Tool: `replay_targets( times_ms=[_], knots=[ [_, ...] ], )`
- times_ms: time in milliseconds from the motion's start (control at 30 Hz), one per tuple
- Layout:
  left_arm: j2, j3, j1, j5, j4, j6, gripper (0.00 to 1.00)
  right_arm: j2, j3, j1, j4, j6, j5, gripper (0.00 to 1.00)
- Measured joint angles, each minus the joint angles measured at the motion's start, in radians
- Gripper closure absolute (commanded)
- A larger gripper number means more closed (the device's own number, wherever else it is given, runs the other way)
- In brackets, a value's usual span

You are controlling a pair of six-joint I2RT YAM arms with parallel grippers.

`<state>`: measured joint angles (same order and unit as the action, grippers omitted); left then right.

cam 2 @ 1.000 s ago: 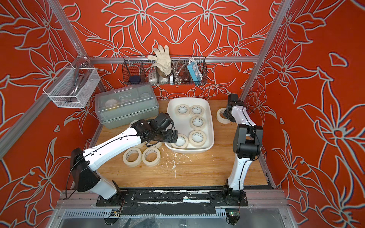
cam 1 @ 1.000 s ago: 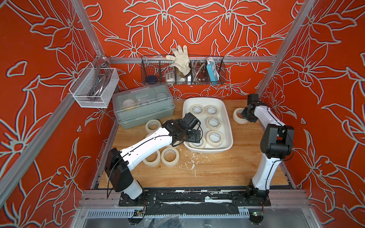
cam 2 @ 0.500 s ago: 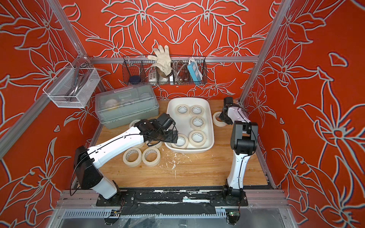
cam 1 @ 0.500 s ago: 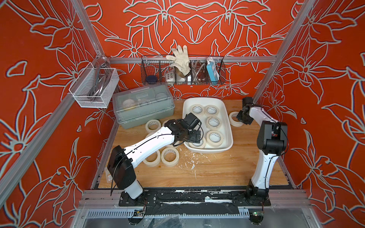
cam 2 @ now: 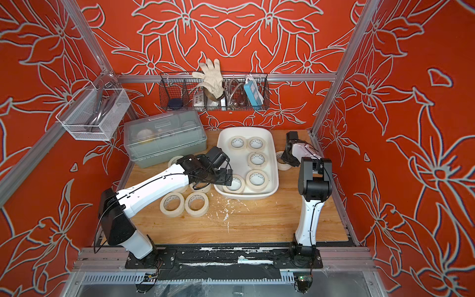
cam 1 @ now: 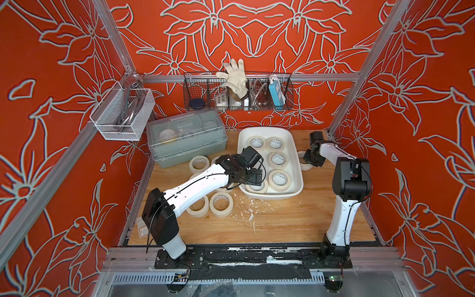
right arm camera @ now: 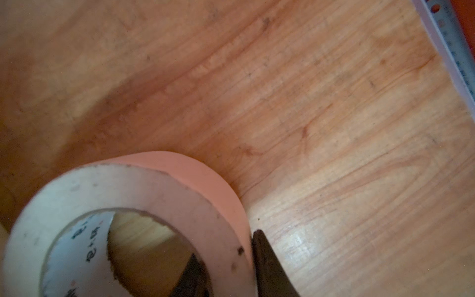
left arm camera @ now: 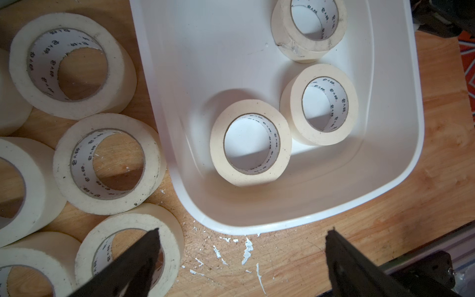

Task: Take out the art tape in the storage box
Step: Place the art tape at the center of the board.

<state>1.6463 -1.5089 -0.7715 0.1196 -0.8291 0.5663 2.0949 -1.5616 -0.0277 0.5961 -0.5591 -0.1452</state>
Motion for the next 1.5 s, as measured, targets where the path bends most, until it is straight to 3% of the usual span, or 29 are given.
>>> replay_targets(
  times_ms=[267, 467, 700, 1133, 1500],
  knots=[
    [0.016, -0.022, 0.000, 0.000, 0.000, 0.001, 0.02, -0.005, 0.010, 0.000, -0.014, 0.031, 0.010, 0.51],
    [0.035, -0.064, 0.000, 0.003, 0.000, 0.001, 0.02, -0.050, 0.023, 0.000, 0.002, 0.041, 0.016, 0.50],
    [0.085, -0.160, 0.001, 0.026, -0.001, -0.001, 0.02, -0.205, 0.046, 0.002, 0.026, 0.051, 0.060, 0.49],
    [0.342, -0.512, 0.038, 0.111, -0.024, -0.009, 0.05, -0.443, 0.174, 0.105, 0.040, 0.074, 0.247, 0.48],
    [0.636, -0.850, 0.058, 0.211, -0.050, -0.002, 0.08, -0.465, 0.273, 0.167, -0.009, 0.070, 0.286, 0.48]
  ],
)
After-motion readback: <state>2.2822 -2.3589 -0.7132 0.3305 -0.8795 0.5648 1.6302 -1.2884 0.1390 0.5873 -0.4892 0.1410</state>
